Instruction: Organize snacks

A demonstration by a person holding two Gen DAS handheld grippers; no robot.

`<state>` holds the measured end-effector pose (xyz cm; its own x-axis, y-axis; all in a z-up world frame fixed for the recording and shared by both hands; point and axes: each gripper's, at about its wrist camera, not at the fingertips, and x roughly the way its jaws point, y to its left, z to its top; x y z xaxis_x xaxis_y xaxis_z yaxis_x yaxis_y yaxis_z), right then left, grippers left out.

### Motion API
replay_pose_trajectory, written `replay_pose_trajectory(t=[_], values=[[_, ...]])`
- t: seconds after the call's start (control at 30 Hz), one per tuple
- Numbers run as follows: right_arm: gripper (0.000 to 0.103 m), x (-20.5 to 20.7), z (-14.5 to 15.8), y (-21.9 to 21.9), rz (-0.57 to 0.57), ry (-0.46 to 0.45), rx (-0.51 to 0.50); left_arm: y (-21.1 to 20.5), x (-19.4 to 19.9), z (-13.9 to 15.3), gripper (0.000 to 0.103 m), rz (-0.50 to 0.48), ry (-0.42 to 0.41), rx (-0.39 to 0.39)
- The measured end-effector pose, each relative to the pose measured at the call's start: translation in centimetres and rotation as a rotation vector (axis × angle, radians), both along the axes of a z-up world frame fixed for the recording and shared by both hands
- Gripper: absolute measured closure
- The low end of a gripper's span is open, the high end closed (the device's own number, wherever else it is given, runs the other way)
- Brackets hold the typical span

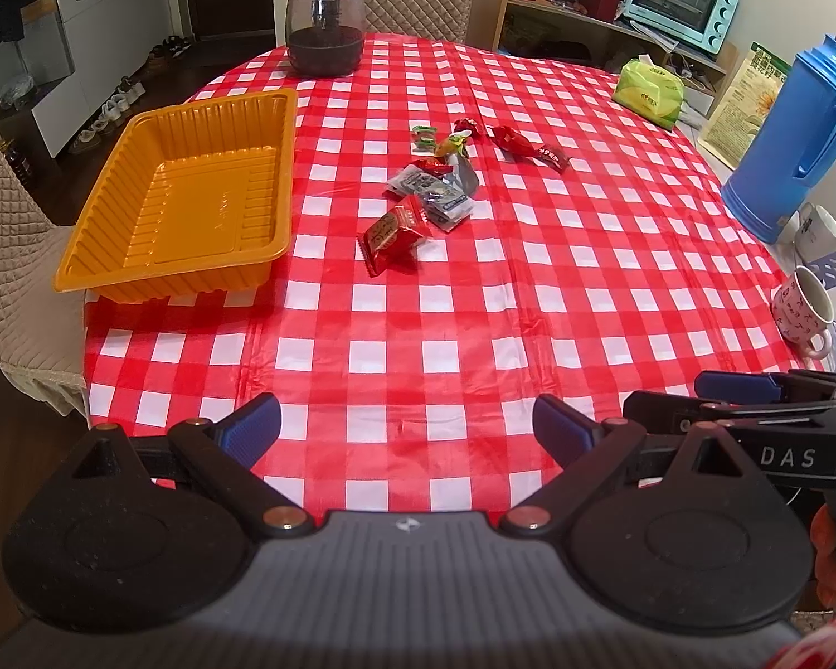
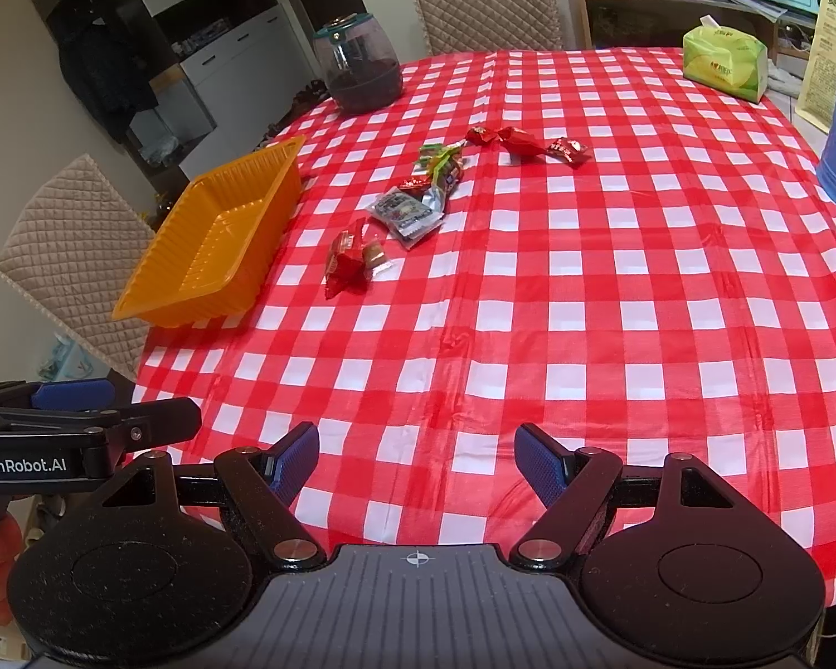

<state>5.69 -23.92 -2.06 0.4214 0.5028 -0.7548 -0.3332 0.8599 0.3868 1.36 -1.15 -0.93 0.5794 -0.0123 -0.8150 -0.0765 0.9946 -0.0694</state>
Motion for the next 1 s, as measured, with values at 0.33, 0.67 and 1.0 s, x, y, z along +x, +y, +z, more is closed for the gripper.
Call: replay_pose_trajectory(t=[0.33,0.67,1.0], values=[[0.026,0.17,-0.06,0.02,0.001,0.002,0.000,-0.10,0.06,0.00,0.007,-0.002,0.002,-0.001],[0.026,0.24,-0.42,0.07,0.006,0.004,-0.003,0.01,0.28,-0.43,0.007,-0.005,0.010,-0.014],[0.026,0.45,-0.72,0.27,0.006,0.010,-0.004,0.01,0.55,-0.72,0.007,-0.009,0.023,-0.029]])
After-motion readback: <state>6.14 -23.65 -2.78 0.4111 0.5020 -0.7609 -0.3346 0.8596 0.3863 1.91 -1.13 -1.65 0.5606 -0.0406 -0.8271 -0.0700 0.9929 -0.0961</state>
